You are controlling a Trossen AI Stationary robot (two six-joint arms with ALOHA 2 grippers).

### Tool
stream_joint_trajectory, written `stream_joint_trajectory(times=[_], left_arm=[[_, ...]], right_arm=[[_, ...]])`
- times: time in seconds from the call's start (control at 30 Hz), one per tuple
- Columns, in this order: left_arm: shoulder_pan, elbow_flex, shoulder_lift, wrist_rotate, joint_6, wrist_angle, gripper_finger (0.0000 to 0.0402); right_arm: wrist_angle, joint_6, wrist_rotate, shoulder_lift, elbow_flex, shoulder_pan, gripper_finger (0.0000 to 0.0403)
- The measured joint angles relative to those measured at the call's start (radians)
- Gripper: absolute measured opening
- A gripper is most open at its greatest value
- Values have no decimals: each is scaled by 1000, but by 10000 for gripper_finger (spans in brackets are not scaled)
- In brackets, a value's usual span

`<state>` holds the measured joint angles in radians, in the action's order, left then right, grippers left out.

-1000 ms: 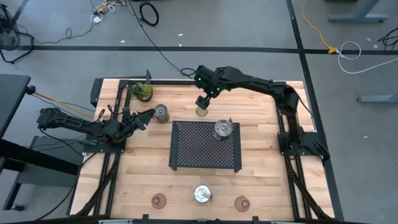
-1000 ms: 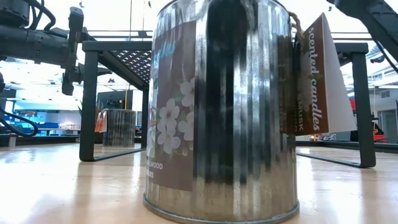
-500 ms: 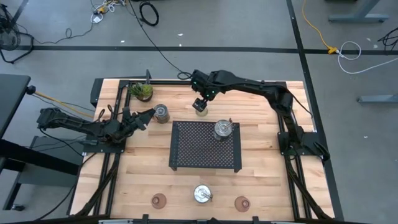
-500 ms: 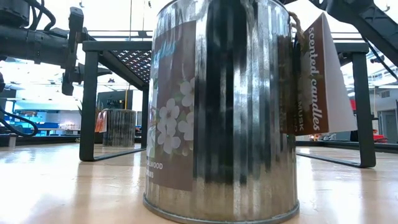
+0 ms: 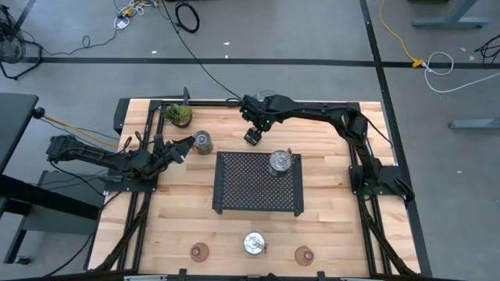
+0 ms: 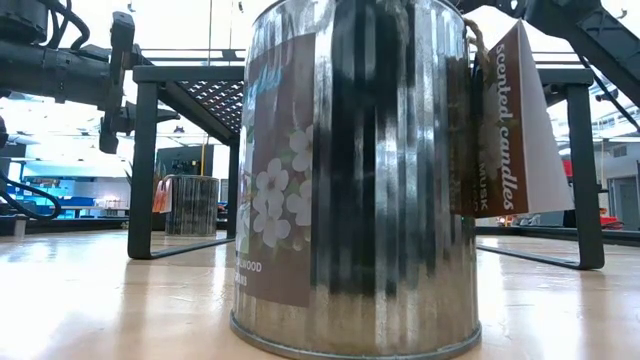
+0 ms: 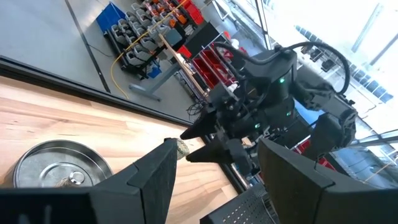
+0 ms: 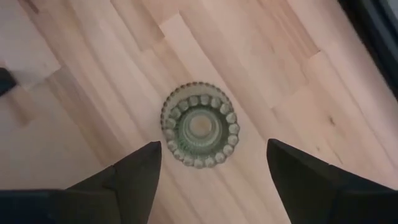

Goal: Pick & Place candle stick holders
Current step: Put the green candle holder on the shelf

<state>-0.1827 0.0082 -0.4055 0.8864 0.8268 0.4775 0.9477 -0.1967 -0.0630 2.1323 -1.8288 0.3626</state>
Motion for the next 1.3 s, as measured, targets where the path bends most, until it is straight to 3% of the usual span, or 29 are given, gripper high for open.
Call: stream_joint_trajectory(times=[0.63,0.8,1.1,1.3], left_arm=[[0,0,0,1,-1,0,227],[0,0,0,1,-1,-1,227],[0,0,0,1,-2,-4,227],[0,0,0,1,-2,-4,227]], right_arm=[[-92,-5,38,7,6,-10,282],[-84,-5,27,7,6,-10,254],[-85,-2,34,6,6,-12,158],[-75,-5,49,6,6,-12,171]])
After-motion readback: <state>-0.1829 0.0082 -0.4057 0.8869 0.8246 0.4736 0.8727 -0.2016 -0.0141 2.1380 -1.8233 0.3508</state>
